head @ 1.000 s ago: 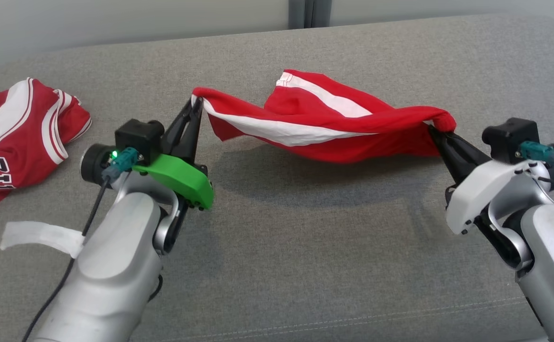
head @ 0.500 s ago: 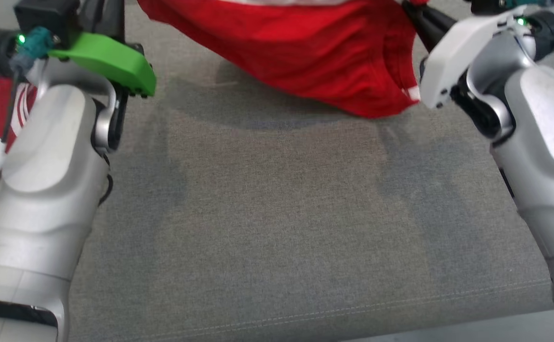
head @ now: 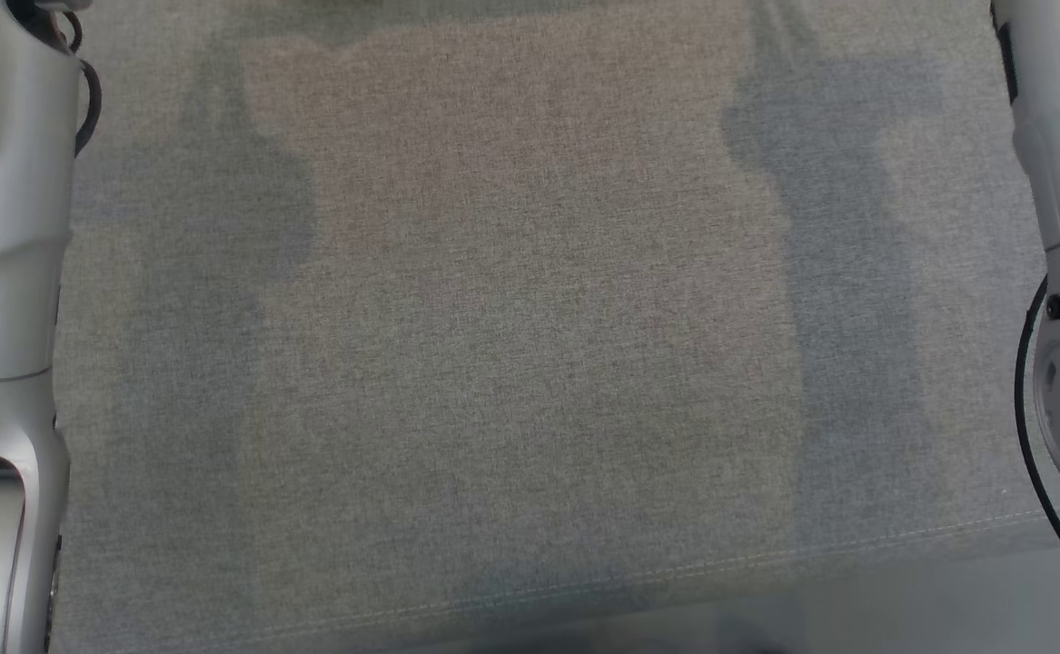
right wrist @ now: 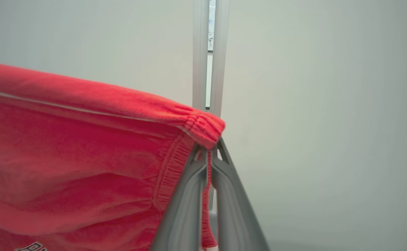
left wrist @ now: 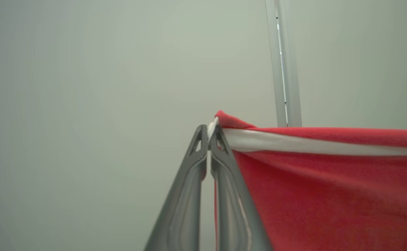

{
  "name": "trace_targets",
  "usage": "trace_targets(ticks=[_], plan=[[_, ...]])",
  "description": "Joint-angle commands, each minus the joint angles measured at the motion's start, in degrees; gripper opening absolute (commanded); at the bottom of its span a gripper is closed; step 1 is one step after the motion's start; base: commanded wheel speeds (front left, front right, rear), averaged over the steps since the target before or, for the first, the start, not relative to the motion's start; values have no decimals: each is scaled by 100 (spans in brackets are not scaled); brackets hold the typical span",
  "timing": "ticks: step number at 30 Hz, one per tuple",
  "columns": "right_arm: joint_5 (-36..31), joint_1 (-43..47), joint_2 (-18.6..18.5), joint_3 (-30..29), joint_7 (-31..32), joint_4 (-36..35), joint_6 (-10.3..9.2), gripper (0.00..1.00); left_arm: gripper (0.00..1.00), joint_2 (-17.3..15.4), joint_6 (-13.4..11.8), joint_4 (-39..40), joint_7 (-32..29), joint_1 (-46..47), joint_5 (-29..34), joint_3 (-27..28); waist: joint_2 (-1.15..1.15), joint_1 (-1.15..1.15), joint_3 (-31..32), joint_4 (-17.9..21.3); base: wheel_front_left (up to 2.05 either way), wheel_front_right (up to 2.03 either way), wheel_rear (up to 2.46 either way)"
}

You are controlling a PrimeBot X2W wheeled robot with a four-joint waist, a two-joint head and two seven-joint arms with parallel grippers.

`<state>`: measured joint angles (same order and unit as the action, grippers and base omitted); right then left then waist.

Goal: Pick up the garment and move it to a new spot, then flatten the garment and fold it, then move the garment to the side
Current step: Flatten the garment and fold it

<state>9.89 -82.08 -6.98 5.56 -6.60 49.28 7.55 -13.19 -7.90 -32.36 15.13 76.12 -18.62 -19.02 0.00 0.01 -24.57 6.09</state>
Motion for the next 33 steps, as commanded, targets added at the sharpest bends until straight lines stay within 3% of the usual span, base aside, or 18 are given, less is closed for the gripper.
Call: trace_targets(ticks=[1, 8, 14, 18, 22, 28, 33], plan=[[-179, -166, 11, -192, -236, 161, -13, 0, 0, -20, -72, 144, 4, 100, 135, 97, 0, -1, -215, -60, 0, 0, 0], [-1261, -373, 138, -887, -851, 302, -14, 0, 0, 133, 113, 1125, 3, -322, 642, 576, 0, -1, -353, -188, 0, 0, 0], [-1350, 360, 140, -177, -854, 417, -12, 0, 0, 418, 494, 1453, 3, -1304, 720, 725, 0, -1, -219, -351, 0, 0, 0], [-670, 1065, -36, 860, -722, 782, -11, 0, 0, 615, 702, 1583, 3, -2452, 715, 790, 0, -1, 164, -488, 0, 0, 0], [274, 1779, -300, 1790, -54, 672, -11, 0, 0, 647, 834, 1370, 3, -3401, 714, 662, 0, -1, 587, -559, 0, 0, 0], [1967, 2924, -1195, 2886, 1351, -690, -11, 0, 0, 533, 793, 1435, -253, -4634, 594, 565, 0, -1, 1172, -555, 0, 0, 0], [2804, 3843, -2036, 3197, 2226, -1853, -12, 0, 0, 481, 622, 1882, -604, -5604, 419, 619, 0, -1, 1567, -588, 0, 0, 0]])
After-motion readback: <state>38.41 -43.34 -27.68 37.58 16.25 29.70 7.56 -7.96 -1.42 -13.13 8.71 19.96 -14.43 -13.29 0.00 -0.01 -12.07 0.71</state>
